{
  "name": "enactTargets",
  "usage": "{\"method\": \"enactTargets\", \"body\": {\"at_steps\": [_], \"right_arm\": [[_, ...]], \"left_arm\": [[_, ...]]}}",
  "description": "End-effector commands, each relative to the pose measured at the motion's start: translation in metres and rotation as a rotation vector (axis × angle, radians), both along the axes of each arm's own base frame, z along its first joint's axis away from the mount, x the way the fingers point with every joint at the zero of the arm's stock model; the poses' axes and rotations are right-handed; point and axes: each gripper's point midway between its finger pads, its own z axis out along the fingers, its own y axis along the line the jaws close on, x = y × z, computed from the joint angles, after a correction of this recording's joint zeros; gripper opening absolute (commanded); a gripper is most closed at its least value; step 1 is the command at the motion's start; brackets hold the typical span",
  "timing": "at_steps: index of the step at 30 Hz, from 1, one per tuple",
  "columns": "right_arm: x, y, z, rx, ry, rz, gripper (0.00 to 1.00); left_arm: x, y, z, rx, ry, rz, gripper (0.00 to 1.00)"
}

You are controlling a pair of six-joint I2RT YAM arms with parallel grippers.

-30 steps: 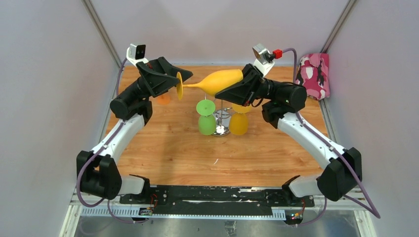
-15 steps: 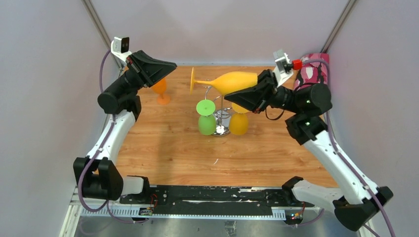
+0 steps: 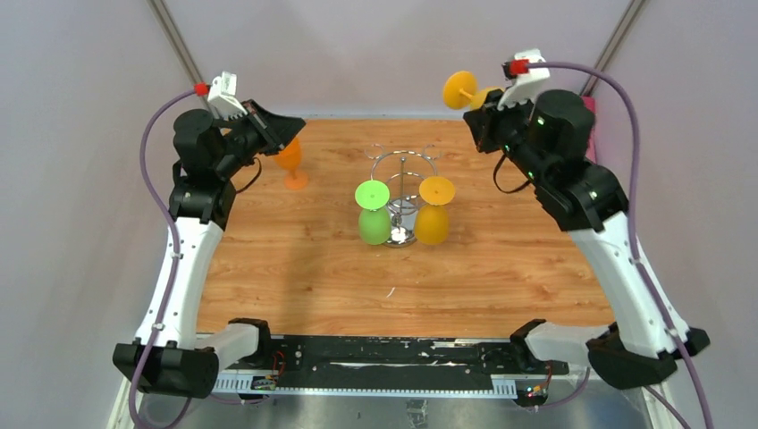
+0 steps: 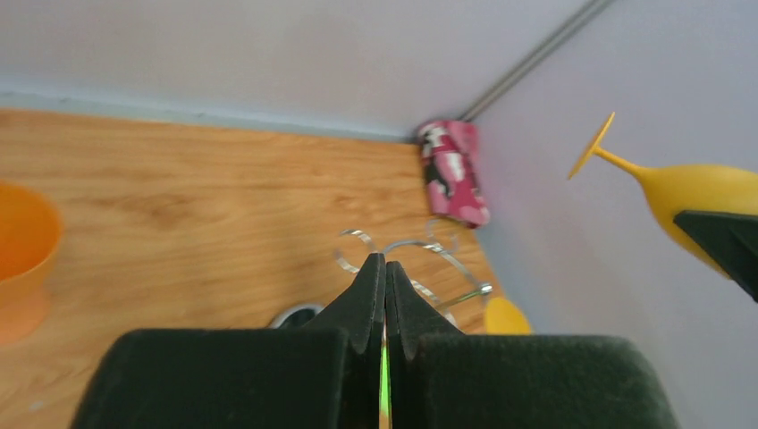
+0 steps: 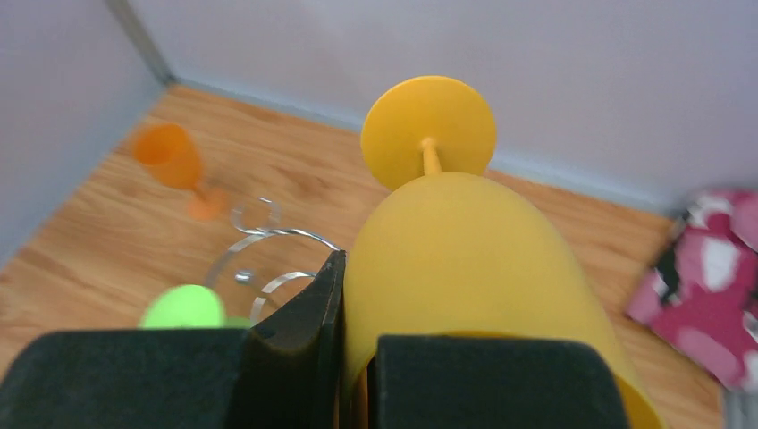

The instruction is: Take the wine glass off the wine glass rack

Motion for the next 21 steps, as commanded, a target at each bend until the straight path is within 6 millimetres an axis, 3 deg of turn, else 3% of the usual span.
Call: {"method": "enactTargets", "body": {"at_steps": [1,8,15,21], "right_arm": [[0.041,-0.075,-0.073,-0.271,0.248,-0.340,0.00],[0.092,-0.126,-0.139,-0.377,0.555,-0.455,0.00],[0.139,-0.137,-0.222,-0.451,0.801,-0.369,0.00],[0.157,-0.149,-0.283,-0.497,0.971,-0.318,0.00]], "left_arm": [[-0.004,0.039,-0.063,0.238,0.162,0.190,0.00],[-0.011,0.054,-0.076,0.308,0.193,0.262,0.00],[-0.013,0.074,-0.081,0.391,0.204,0.357,0.00],[-0.013,0.074,-0.092,0.400,0.223,0.372,0.00]]}}
